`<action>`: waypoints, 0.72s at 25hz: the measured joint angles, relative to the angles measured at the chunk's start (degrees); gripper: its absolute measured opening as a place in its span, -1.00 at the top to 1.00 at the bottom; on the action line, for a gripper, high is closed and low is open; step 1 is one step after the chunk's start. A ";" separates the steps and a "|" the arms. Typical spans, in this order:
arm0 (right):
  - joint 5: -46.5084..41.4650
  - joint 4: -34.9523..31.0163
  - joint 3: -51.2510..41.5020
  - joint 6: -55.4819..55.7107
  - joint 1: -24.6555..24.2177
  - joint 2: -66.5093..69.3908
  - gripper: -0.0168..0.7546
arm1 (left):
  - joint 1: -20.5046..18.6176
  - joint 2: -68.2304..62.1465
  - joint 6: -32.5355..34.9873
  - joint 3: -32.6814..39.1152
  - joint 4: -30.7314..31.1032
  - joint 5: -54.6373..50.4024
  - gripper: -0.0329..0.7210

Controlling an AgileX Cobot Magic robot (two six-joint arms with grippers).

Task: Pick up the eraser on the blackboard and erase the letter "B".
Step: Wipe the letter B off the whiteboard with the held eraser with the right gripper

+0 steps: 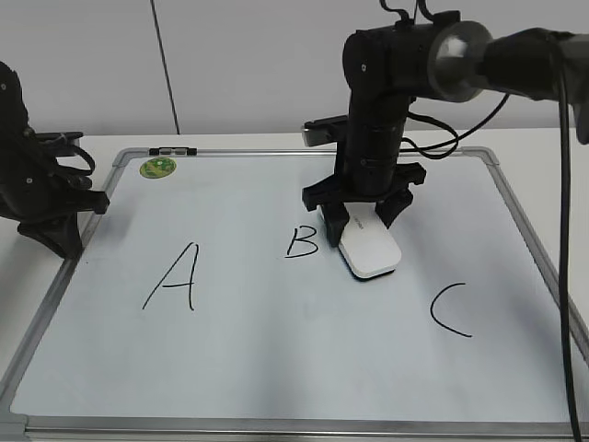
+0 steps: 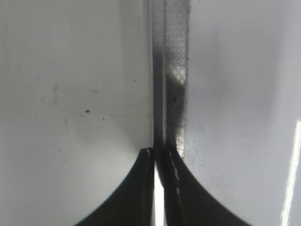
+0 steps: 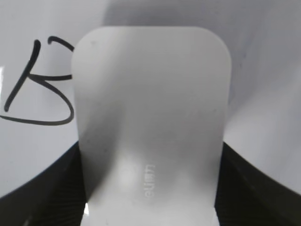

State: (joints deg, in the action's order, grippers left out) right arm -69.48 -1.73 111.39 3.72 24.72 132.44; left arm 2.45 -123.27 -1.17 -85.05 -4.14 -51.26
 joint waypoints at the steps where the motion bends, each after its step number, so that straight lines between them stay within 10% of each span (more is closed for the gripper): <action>1: 0.00 0.02 0.10 0.00 0.00 0.13 -0.38 | 0.00 0.00 0.00 0.00 0.00 0.00 0.86; 18: -1.96 1.73 4.56 0.25 3.54 3.76 -0.38 | 0.00 0.00 0.00 0.00 -0.59 0.00 0.86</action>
State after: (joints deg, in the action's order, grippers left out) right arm -71.44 0.00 115.95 3.97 28.26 136.20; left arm 2.45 -123.27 -1.17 -85.05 -4.73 -51.26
